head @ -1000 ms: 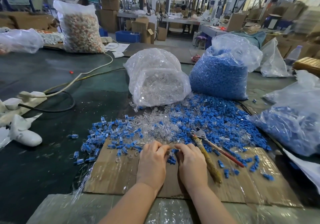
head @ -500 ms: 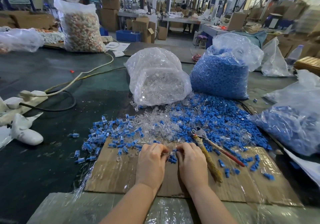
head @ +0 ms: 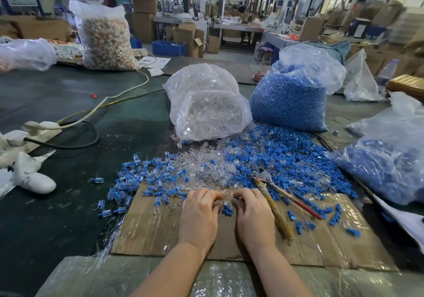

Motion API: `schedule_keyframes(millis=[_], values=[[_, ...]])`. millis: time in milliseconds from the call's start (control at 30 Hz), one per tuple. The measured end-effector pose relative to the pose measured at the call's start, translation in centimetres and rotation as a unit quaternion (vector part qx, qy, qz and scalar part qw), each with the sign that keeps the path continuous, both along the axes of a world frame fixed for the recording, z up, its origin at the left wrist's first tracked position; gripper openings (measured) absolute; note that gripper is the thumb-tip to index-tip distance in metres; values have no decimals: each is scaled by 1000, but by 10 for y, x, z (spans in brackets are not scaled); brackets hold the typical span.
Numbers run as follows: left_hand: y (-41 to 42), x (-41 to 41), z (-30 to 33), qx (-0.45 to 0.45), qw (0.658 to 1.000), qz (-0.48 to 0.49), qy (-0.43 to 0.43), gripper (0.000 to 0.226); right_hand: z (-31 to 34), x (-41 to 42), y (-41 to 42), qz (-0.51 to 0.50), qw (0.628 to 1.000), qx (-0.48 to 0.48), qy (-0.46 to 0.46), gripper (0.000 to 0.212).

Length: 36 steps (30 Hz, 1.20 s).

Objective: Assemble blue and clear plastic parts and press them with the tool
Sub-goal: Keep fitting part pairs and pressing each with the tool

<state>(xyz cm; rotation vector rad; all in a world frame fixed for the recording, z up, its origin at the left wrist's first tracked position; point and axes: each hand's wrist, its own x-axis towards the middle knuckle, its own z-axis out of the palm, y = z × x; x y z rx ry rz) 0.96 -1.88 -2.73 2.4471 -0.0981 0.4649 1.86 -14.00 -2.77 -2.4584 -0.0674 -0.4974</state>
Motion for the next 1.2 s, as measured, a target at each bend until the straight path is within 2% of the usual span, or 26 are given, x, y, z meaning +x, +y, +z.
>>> schedule_keyframes(millis=[167, 267, 467, 633, 767, 900, 1067, 1200], values=[[0, -2, 3, -49, 999, 14, -10, 19, -1, 1, 0, -6, 1000, -3, -2, 11], [0, -2, 5, -82, 996, 31, -14, 30, -1, 1, 1, -8, 1000, -6, -1, 13], [1, -2, 4, -57, 998, 24, -14, 29, 0, 0, 0, 14, 999, -28, 16, 39], [0, -3, 5, -61, 998, 20, -5, 25, 1, -1, 0, 19, 999, -29, 17, 33], [0, -4, 6, -78, 997, 22, -14, 31, 1, -1, 0, 15, 1000, -23, 13, 30], [1, -3, 8, -68, 998, -1, -20, 21, 1, 0, 1, 9, 1000, -15, 10, 28], [1, -2, 6, -42, 999, 19, -29, 18, 2, -2, 1, 4, 1000, -9, 14, 28], [1, -2, 6, -60, 998, 23, -28, 17, 4, -3, 1, -4, 1000, -13, 0, 26]])
